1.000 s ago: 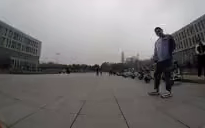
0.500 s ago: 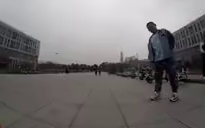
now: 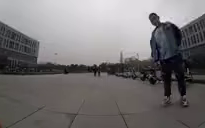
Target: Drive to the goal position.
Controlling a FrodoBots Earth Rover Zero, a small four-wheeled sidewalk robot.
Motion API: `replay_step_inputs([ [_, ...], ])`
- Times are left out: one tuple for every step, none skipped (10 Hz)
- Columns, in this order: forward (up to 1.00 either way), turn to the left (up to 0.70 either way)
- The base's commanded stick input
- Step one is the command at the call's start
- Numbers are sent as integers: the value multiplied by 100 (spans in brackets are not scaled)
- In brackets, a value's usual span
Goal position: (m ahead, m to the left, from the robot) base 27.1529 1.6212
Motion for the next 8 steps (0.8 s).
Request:
replay_step_inputs([
  [70,-1],
  [70,-1],
  [70,-1],
  [70,-1],
  [70,-1],
  [70,-1],
  [70,-1],
  [70,-1],
])
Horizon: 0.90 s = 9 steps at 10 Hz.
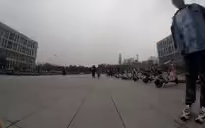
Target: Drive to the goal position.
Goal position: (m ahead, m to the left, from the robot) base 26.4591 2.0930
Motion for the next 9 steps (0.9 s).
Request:
replay_step_inputs([
  [70,-1],
  [70,-1],
  [70,-1],
  [70,-1],
  [70,-1],
  [70,-1],
  [70,-1],
  [70,-1],
  [70,-1],
])
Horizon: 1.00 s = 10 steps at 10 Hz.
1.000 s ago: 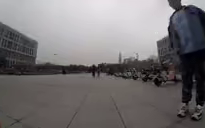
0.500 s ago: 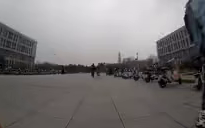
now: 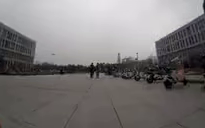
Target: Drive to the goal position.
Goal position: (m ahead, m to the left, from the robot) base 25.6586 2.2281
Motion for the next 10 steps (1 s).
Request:
replay_step_inputs([
  [70,-1],
  [70,-1],
  [70,-1],
  [70,-1],
  [70,-1],
  [70,-1],
  [70,-1],
  [70,-1],
  [70,-1],
  [70,-1],
])
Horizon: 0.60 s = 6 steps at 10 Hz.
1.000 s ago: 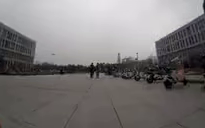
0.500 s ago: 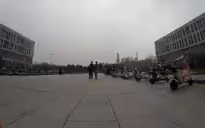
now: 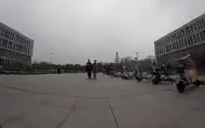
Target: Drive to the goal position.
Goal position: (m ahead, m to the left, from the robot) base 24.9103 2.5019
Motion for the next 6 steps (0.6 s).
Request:
replay_step_inputs([
  [70,-1],
  [70,-1],
  [70,-1],
  [70,-1],
  [70,-1],
  [70,-1],
])
